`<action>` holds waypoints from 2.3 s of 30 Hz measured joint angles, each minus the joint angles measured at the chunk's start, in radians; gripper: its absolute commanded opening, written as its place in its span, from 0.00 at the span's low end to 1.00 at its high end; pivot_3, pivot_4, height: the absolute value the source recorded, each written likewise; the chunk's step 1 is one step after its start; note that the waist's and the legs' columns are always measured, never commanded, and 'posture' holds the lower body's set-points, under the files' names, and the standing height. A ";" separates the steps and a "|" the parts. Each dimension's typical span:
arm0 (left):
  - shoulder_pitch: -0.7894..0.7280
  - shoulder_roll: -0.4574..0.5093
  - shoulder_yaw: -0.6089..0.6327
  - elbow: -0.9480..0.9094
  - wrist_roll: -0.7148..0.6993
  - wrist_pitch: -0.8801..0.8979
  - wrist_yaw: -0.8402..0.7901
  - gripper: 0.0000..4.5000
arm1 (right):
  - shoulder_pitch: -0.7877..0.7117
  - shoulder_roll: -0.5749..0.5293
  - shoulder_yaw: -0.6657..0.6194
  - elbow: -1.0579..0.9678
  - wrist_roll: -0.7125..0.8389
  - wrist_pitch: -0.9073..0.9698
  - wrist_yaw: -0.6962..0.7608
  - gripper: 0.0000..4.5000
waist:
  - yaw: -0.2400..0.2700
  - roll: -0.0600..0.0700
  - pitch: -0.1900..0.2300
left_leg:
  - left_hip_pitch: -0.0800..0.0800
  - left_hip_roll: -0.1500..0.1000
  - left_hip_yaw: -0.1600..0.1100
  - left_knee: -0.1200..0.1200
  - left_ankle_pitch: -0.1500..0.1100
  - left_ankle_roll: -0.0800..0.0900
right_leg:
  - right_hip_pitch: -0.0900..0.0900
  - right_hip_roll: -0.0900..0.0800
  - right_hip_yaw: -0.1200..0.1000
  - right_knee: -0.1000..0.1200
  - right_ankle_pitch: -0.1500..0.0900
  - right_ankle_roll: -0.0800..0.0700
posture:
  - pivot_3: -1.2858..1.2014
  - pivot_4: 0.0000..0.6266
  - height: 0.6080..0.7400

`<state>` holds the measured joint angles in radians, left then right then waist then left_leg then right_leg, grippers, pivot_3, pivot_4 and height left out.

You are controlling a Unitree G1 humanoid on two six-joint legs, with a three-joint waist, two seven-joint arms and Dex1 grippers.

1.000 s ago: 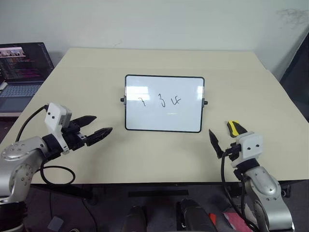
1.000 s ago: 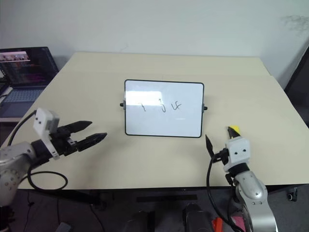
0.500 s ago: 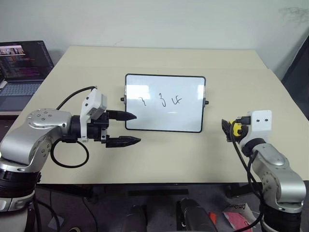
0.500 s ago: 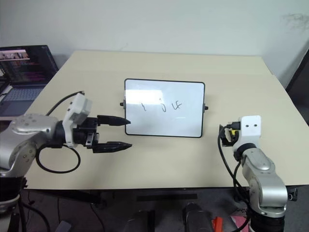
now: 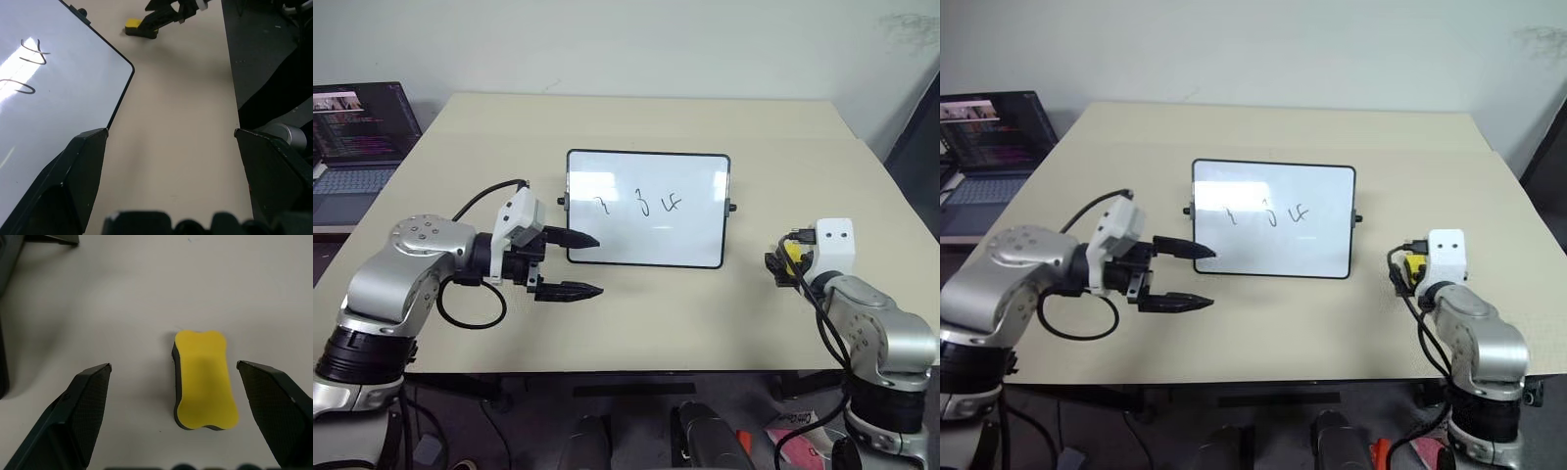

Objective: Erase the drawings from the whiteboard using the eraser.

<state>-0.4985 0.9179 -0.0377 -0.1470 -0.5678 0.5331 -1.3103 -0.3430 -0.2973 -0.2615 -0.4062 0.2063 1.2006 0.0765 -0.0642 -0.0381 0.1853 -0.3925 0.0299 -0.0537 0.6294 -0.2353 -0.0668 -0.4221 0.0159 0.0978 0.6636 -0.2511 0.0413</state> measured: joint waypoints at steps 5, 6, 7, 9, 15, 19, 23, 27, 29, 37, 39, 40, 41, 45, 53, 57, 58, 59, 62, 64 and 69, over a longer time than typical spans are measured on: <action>0.001 -0.004 -0.001 -0.005 0.017 0.000 0.000 1.00 | -0.046 -0.013 0.001 0.115 -0.019 -0.061 -0.009 0.99 | 0.000 0.000 0.000 | -0.001 0.000 0.000 0.000 0.000 0.000 | -0.001 0.000 0.000 0.000 0.000 0.000 | 0.52 0.24 1.00; 0.001 -0.005 -0.001 -0.006 0.019 0.000 0.000 1.00 | -0.054 -0.018 0.001 0.134 -0.023 -0.072 -0.008 0.99 | 0.000 0.000 0.000 | -0.001 0.000 0.000 0.000 0.000 0.000 | -0.001 0.000 0.000 0.000 0.000 0.000 | 0.52 0.24 1.00; 0.002 -0.006 -0.001 -0.007 0.021 0.000 0.000 1.00 | -0.062 -0.025 0.002 0.155 -0.027 -0.086 -0.004 0.99 | 0.000 0.000 0.000 | -0.001 0.000 0.000 0.000 0.000 0.000 | -0.001 0.000 0.000 0.000 0.000 0.000 | 0.52 0.24 1.00; 0.004 -0.008 -0.001 -0.012 0.021 0.000 0.000 1.00 | -0.069 -0.041 0.005 0.187 -0.028 -0.109 0.003 0.99 | -0.001 0.000 0.000 | -0.001 0.000 0.000 0.000 0.000 0.000 | 0.000 0.000 0.000 0.000 0.000 0.000 | 0.52 0.24 1.00; 0.008 -0.015 -0.001 -0.034 0.021 0.008 0.011 1.00 | -0.082 -0.050 -0.002 0.261 -0.027 -0.149 0.011 0.99 | -0.001 0.000 0.000 | -0.001 0.000 0.000 0.000 0.000 0.000 | 0.000 0.000 0.000 0.000 0.000 0.000 | 0.52 0.24 1.00; 0.009 -0.018 -0.001 -0.036 0.020 0.011 0.013 1.00 | -0.094 -0.050 -0.028 0.299 -0.023 -0.181 0.019 0.99 | -0.001 0.000 0.000 | -0.001 0.000 0.000 0.000 0.000 0.000 | 0.000 0.000 0.000 0.000 0.000 0.000 | 0.52 0.24 1.00; 0.009 -0.019 -0.001 -0.036 0.020 0.018 0.014 1.00 | -0.092 -0.050 -0.041 0.342 -0.025 -0.229 0.024 0.99 | -0.001 0.000 0.000 | -0.001 0.000 0.000 0.000 0.000 0.000 | 0.000 0.000 0.000 0.000 0.000 0.000 | 0.52 0.24 1.00; 0.009 -0.020 -0.001 -0.037 0.020 0.027 0.015 1.00 | -0.083 -0.050 -0.053 0.351 -0.025 -0.234 0.029 0.99 | -0.001 0.000 0.000 | -0.001 0.000 0.000 0.000 0.000 0.000 | 0.000 0.000 0.000 0.000 0.000 0.000 | 0.52 0.24 1.00; 0.009 -0.020 -0.001 -0.038 0.020 0.028 0.015 1.00 | -0.079 -0.050 -0.055 0.351 -0.024 -0.235 0.031 0.96 | -0.001 0.000 0.000 | -0.001 0.000 0.000 0.000 0.000 0.000 | 0.000 0.000 0.000 0.001 0.000 0.000 | 0.52 0.24 1.00; 0.009 -0.022 -0.001 -0.039 0.020 0.028 0.014 1.00 | -0.058 -0.035 -0.069 0.354 -0.017 -0.253 0.028 0.96 | -0.002 0.000 0.000 | 0.000 0.000 0.000 0.000 0.000 0.000 | 0.000 0.000 0.000 0.001 0.000 0.000 | 0.52 0.24 1.00; 0.009 -0.022 -0.001 -0.039 0.020 0.028 0.014 1.00 | -0.057 -0.030 -0.069 0.354 -0.017 -0.253 0.025 0.96 | -0.002 0.000 0.000 | 0.000 0.000 0.000 0.000 0.000 0.000 | 0.000 0.000 0.000 0.001 0.000 0.000 | 0.52 0.24 1.00; 0.009 -0.022 -0.001 -0.039 0.020 0.028 0.014 1.00 | -0.057 -0.027 -0.069 0.354 -0.017 -0.253 0.023 0.96 | -0.002 0.000 0.000 | 0.000 0.000 0.000 0.000 0.000 0.000 | 0.000 0.000 0.000 0.001 0.000 0.000 | 0.52 0.24 1.00; 0.009 -0.022 -0.001 -0.039 0.020 0.028 0.014 1.00 | -0.057 -0.022 -0.069 0.354 -0.017 -0.253 0.021 0.96 | -0.002 0.000 0.000 | 0.000 0.000 0.000 0.000 0.000 0.000 | 0.000 0.000 0.000 0.001 0.000 0.000 | 0.52 0.24 1.00; 0.009 -0.023 -0.001 -0.039 0.020 0.028 0.014 1.00 | -0.057 -0.010 -0.069 0.353 -0.017 -0.258 0.011 0.96 | -0.002 0.000 0.000 | 0.000 0.000 0.000 0.000 0.000 0.000 | 0.000 0.000 0.000 0.001 0.000 0.000 | 0.52 0.24 1.00; 0.014 -0.024 -0.001 -0.039 0.020 0.026 0.014 1.00 | -0.044 0.038 -0.070 0.344 -0.033 -0.442 -0.038 0.96 | -0.002 0.000 0.000 | 0.000 0.000 0.000 0.000 0.000 0.000 | 0.000 0.000 0.000 0.001 0.000 0.000 | 0.52 0.24 1.00; 0.019 -0.024 0.001 -0.039 0.021 0.025 0.014 1.00 | 0.025 0.067 -0.065 0.317 -0.041 -0.512 -0.055 0.96 | -0.002 0.000 0.000 | -0.001 0.000 -0.001 0.000 0.000 0.000 | 0.000 0.000 0.000 0.001 0.000 0.000 | 0.52 0.24 1.00; 0.021 -0.024 0.001 -0.039 0.020 0.025 0.014 1.00 | 0.044 0.075 -0.060 0.313 -0.041 -0.522 -0.057 0.96 | -0.002 0.000 0.000 | -0.001 0.000 0.000 0.000 0.000 0.000 | 0.000 0.000 0.000 0.001 0.000 0.000 | 0.52 0.24 1.00; 0.023 -0.024 0.001 -0.039 0.021 0.025 0.015 1.00 | 0.066 0.082 -0.056 0.305 -0.042 -0.535 -0.058 0.96 | -0.002 0.000 0.000 | 0.000 0.000 -0.001 0.000 0.000 0.000 | 0.000 0.000 0.000 0.001 0.000 0.000 | 0.52 0.24 1.00; 0.027 -0.024 0.002 -0.039 0.020 0.025 0.015 1.00 | 0.102 0.115 -0.060 0.271 -0.027 -0.541 -0.064 0.96 | -0.002 0.000 0.000 | 0.000 0.000 -0.001 0.001 0.000 0.000 | 0.000 0.000 0.000 0.002 0.000 0.000 | 0.52 0.24 1.00; 0.028 -0.027 0.002 -0.039 0.020 0.025 0.014 1.00 | 0.109 0.129 -0.060 0.261 -0.024 -0.542 -0.071 0.96 | -0.003 0.000 0.000 | 0.001 0.000 0.000 0.001 0.000 0.000 | 0.000 0.000 0.000 0.002 0.001 0.001 | 0.52 0.24 1.00; 0.028 -0.028 0.002 -0.039 0.020 0.025 0.014 1.00 | 0.108 0.131 -0.069 0.254 -0.023 -0.566 -0.079 0.96 | -0.005 0.000 0.000 | 0.001 0.000 0.000 0.001 0.000 0.000 | 0.000 0.000 0.000 0.002 0.001 0.001 | 0.52 0.24 1.00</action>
<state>-0.4708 0.8899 -0.0360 -0.1858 -0.5473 0.5584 -1.2961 -0.2354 -0.1661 -0.3307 -0.1525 0.1830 0.6342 -0.0026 -0.0693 -0.0378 0.1854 -0.3917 0.0300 -0.0540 0.6302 -0.2352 -0.0665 -0.4219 0.0161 0.0980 0.6659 -0.2503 0.0420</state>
